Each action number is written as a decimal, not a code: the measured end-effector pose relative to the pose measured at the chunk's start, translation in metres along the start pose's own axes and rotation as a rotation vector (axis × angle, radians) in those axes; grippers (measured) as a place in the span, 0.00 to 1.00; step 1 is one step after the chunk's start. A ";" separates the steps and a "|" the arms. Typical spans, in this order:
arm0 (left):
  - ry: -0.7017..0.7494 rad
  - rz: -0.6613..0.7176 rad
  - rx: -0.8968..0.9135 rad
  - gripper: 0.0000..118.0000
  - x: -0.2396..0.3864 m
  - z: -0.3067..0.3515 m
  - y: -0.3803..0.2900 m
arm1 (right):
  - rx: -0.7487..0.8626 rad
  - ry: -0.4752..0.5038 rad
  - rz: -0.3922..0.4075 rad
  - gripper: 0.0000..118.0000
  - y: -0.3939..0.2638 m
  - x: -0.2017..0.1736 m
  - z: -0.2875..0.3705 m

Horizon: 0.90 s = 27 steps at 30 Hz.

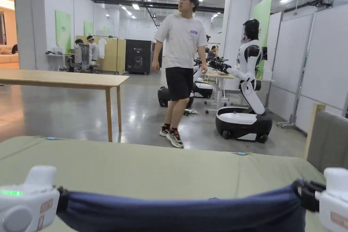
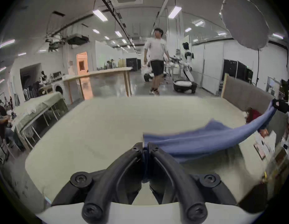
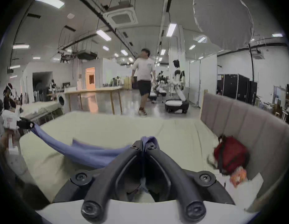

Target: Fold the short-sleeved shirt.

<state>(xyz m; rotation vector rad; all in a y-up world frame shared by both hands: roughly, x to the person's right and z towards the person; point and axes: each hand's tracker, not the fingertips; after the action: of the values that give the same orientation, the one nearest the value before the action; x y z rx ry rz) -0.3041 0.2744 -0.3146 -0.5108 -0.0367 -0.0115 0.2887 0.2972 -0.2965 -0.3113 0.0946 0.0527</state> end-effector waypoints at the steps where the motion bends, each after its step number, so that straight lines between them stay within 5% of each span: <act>1: -0.014 -0.015 -0.050 0.04 0.001 0.006 -0.023 | -0.042 0.010 0.004 0.05 -0.025 -0.001 0.007; 7: -0.038 -0.025 -0.330 0.04 0.000 0.007 -0.156 | -0.349 0.027 0.021 0.05 -0.171 -0.010 0.024; 10: -0.043 -0.001 -0.373 0.06 0.000 0.005 -0.178 | -0.429 0.016 -0.060 0.05 -0.209 -0.010 0.021; 11: -0.040 0.002 -0.366 0.19 0.001 0.006 -0.180 | -0.417 0.004 -0.094 0.07 -0.211 -0.008 0.021; 12: -0.037 0.004 -0.358 0.44 0.004 0.009 -0.178 | -0.403 -0.002 -0.120 0.14 -0.206 -0.008 0.025; 13: -0.024 0.002 -0.331 0.76 -0.005 0.003 -0.175 | -0.386 -0.014 -0.125 0.28 -0.202 -0.008 0.027; 14: -0.023 -0.003 -0.287 0.95 -0.005 0.009 -0.170 | -0.338 -0.052 -0.109 0.47 -0.190 -0.011 0.031; 15: -0.015 -0.013 -0.243 0.95 -0.002 0.018 -0.164 | -0.277 -0.076 -0.061 0.61 -0.175 -0.018 0.040; 17: -0.010 -0.009 -0.061 0.95 0.005 0.044 -0.147 | -0.141 -0.041 -0.021 0.71 -0.147 -0.030 0.061; 20: -0.027 -0.044 0.184 0.95 0.022 0.084 -0.131 | 0.027 0.012 -0.007 0.73 -0.115 -0.054 0.097; 24: 0.061 -0.150 0.324 0.95 0.051 0.127 -0.134 | 0.134 -0.039 0.004 0.73 -0.110 -0.072 0.119; 25: 0.063 -0.151 0.308 0.94 0.056 0.133 -0.136 | 0.132 -0.030 0.000 0.71 -0.113 -0.074 0.121; 26: 0.041 -0.140 0.287 0.78 0.055 0.135 -0.138 | 0.135 -0.031 -0.001 0.52 -0.117 -0.076 0.121; 27: -0.001 -0.109 0.199 0.47 0.052 0.134 -0.140 | 0.135 -0.038 0.002 0.25 -0.121 -0.078 0.120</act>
<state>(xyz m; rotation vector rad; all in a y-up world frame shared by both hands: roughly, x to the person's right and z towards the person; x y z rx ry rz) -0.2593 0.2176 -0.1278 -0.3097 -0.0661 -0.1137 0.2288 0.2165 -0.1387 -0.1753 0.0609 0.0541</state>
